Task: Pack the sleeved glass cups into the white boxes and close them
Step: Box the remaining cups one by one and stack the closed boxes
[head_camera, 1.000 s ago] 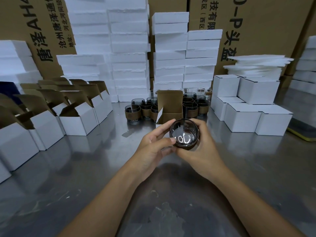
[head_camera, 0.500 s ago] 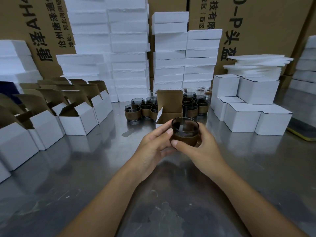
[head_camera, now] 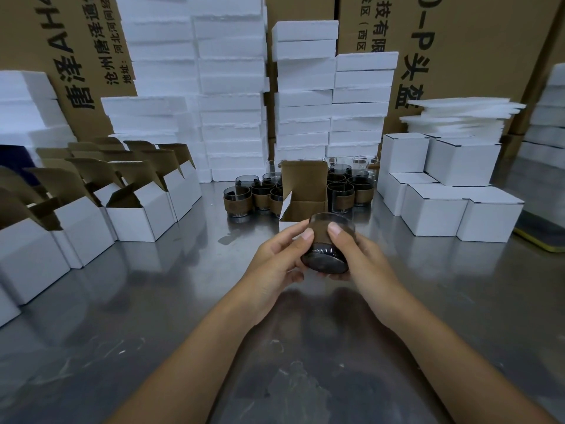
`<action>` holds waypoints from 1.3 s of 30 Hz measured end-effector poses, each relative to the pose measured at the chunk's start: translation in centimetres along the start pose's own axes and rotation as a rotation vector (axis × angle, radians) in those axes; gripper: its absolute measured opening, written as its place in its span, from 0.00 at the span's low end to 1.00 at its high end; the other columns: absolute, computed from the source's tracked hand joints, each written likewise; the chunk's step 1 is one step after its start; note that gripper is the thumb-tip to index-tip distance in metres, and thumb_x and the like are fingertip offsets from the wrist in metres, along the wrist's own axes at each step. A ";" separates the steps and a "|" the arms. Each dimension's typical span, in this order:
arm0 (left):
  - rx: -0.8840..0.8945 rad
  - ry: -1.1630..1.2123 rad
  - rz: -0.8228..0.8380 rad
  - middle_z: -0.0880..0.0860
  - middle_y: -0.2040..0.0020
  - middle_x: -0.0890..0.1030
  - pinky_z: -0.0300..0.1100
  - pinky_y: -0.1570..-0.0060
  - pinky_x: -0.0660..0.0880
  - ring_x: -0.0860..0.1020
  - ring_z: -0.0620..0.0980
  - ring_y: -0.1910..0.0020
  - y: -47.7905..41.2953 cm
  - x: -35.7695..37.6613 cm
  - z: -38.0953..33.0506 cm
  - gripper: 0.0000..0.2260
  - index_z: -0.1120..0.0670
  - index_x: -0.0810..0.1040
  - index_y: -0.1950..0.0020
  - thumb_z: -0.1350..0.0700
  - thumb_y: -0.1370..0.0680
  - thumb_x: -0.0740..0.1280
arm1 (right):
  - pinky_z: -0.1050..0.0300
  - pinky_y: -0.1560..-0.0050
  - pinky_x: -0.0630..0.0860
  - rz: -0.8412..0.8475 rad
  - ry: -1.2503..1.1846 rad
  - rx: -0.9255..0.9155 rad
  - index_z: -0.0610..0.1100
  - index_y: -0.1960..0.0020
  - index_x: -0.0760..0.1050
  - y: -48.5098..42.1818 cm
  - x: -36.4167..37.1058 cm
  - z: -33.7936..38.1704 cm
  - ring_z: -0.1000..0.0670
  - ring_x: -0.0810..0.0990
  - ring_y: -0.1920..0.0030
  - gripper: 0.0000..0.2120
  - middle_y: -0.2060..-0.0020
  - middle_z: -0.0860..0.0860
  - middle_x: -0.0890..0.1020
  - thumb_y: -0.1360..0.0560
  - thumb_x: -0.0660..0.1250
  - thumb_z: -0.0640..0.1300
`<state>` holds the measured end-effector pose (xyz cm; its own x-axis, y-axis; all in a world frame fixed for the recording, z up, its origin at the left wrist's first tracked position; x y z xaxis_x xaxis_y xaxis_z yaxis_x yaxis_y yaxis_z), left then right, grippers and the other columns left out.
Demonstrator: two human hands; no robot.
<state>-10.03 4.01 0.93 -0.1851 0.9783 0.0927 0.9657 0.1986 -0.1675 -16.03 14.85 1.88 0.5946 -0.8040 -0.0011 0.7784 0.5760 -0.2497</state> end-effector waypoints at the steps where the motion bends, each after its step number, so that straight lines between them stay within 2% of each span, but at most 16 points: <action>1: -0.008 -0.013 -0.005 0.53 0.52 0.82 0.35 0.64 0.72 0.77 0.47 0.59 0.0 0.0 0.1 0.25 0.46 0.78 0.38 0.38 0.33 0.69 | 0.56 0.60 0.80 0.014 0.018 0.022 0.49 0.49 0.79 0.0 0.1 -0.1 0.49 0.84 0.61 0.30 0.60 0.49 0.85 0.42 0.63 0.69; 4: -0.026 -0.012 -0.013 0.55 0.51 0.81 0.35 0.65 0.71 0.75 0.51 0.57 0.0 0.2 0.1 0.24 0.47 0.80 0.43 0.36 0.33 0.69 | 0.42 0.47 0.77 0.023 0.032 0.068 0.49 0.51 0.80 0.1 0.1 -0.2 0.39 0.82 0.54 0.30 0.60 0.46 0.85 0.39 0.61 0.70; 7: -0.035 -0.010 -0.015 0.56 0.50 0.82 0.35 0.64 0.72 0.74 0.53 0.56 0.0 0.3 0.2 0.23 0.48 0.79 0.43 0.37 0.33 0.68 | 0.41 0.46 0.76 0.020 0.038 0.082 0.49 0.52 0.80 0.2 0.2 -0.2 0.38 0.82 0.53 0.29 0.60 0.46 0.85 0.39 0.60 0.70; 10: -0.030 -0.010 -0.033 0.58 0.47 0.82 0.36 0.61 0.73 0.78 0.51 0.54 0.0 0.1 0.2 0.25 0.48 0.78 0.41 0.37 0.34 0.70 | 0.45 0.49 0.78 0.007 0.053 0.083 0.50 0.53 0.80 0.1 0.0 -0.3 0.43 0.83 0.57 0.30 0.61 0.48 0.85 0.41 0.61 0.71; 12: -0.017 0.004 -0.053 0.59 0.45 0.81 0.38 0.58 0.75 0.80 0.51 0.52 0.0 0.0 0.2 0.26 0.51 0.77 0.38 0.40 0.33 0.70 | 0.51 0.55 0.78 -0.012 0.044 0.073 0.51 0.52 0.80 0.1 -0.1 -0.4 0.50 0.83 0.60 0.31 0.61 0.50 0.85 0.43 0.62 0.71; 15: 0.013 0.065 -0.081 0.59 0.45 0.81 0.40 0.55 0.77 0.81 0.51 0.48 -0.2 -0.4 0.1 0.26 0.55 0.75 0.36 0.46 0.32 0.69 | 0.60 0.61 0.77 -0.065 0.021 0.034 0.50 0.48 0.77 0.1 -0.3 -0.3 0.55 0.83 0.58 0.32 0.59 0.54 0.84 0.45 0.66 0.69; 19: 0.041 0.068 -0.076 0.56 0.43 0.82 0.41 0.46 0.76 0.79 0.51 0.43 -0.3 -0.6 0.0 0.25 0.55 0.75 0.35 0.49 0.30 0.68 | 0.69 0.63 0.75 -0.141 -0.028 -0.049 0.49 0.48 0.73 0.1 -0.7 0.1 0.61 0.82 0.61 0.30 0.62 0.57 0.83 0.45 0.70 0.62; 21: 0.049 0.059 -0.067 0.54 0.41 0.81 0.44 0.40 0.74 0.78 0.50 0.40 -0.4 -0.7 -0.1 0.25 0.55 0.74 0.33 0.50 0.29 0.67 | 0.70 0.62 0.75 -0.140 -0.043 -0.080 0.49 0.48 0.72 0.1 -0.8 0.4 0.62 0.82 0.59 0.29 0.58 0.56 0.82 0.45 0.71 0.59; 24: 0.058 0.059 -0.052 0.51 0.41 0.81 0.46 0.38 0.73 0.78 0.47 0.40 -0.4 -0.7 -0.1 0.24 0.53 0.73 0.32 0.50 0.28 0.67 | 0.69 0.58 0.76 -0.124 -0.061 -0.119 0.50 0.46 0.72 0.2 -0.8 0.6 0.61 0.82 0.53 0.28 0.52 0.54 0.82 0.44 0.74 0.55; 27: 0.067 0.041 -0.038 0.49 0.40 0.80 0.49 0.37 0.71 0.77 0.45 0.39 -0.3 -0.6 -0.2 0.23 0.49 0.73 0.32 0.50 0.28 0.67 | 0.70 0.53 0.75 -0.121 -0.020 -0.160 0.52 0.44 0.72 0.2 -1.0 0.8 0.63 0.79 0.49 0.28 0.48 0.56 0.80 0.43 0.75 0.53; 31: 0.069 0.060 -0.034 0.50 0.36 0.78 0.53 0.34 0.69 0.75 0.48 0.37 -0.3 -0.6 -0.2 0.23 0.49 0.72 0.31 0.53 0.27 0.67 | 0.74 0.56 0.73 -0.104 0.019 -0.199 0.53 0.42 0.72 0.2 -1.1 0.9 0.65 0.78 0.48 0.27 0.45 0.57 0.79 0.37 0.77 0.43; 33: 0.068 0.069 -0.035 0.50 0.36 0.78 0.53 0.34 0.69 0.75 0.49 0.36 -0.3 -0.6 -0.3 0.23 0.50 0.71 0.31 0.54 0.27 0.67 | 0.71 0.53 0.74 -0.098 0.035 -0.215 0.54 0.42 0.72 0.1 -1.2 0.9 0.64 0.78 0.47 0.27 0.45 0.57 0.79 0.37 0.77 0.41; 36: 0.070 0.058 -0.038 0.50 0.35 0.77 0.54 0.33 0.68 0.75 0.49 0.36 -0.2 -0.6 -0.4 0.24 0.50 0.71 0.30 0.55 0.27 0.66 | 0.59 0.42 0.74 -0.099 0.058 -0.213 0.54 0.40 0.72 0.0 -1.2 0.9 0.62 0.77 0.43 0.28 0.45 0.59 0.79 0.36 0.77 0.40; 39: 0.066 0.057 -0.057 0.50 0.35 0.76 0.54 0.33 0.68 0.74 0.50 0.35 -0.2 -0.7 -0.4 0.24 0.48 0.72 0.31 0.54 0.28 0.67 | 0.52 0.38 0.72 -0.101 0.077 -0.206 0.54 0.39 0.72 0.0 -1.2 0.8 0.63 0.76 0.42 0.29 0.46 0.61 0.80 0.36 0.77 0.40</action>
<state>-10.01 3.22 1.28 -0.2267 0.9609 0.1589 0.9395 0.2587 -0.2245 -16.61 15.94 2.68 0.4928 -0.8693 -0.0377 0.7709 0.4564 -0.4443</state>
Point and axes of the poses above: each hand's wrist, its own y-axis away from the middle knuckle, its own x-axis out of the palm, z = x × y, the point moved 6 cm from there along -y, towards the middle knuckle
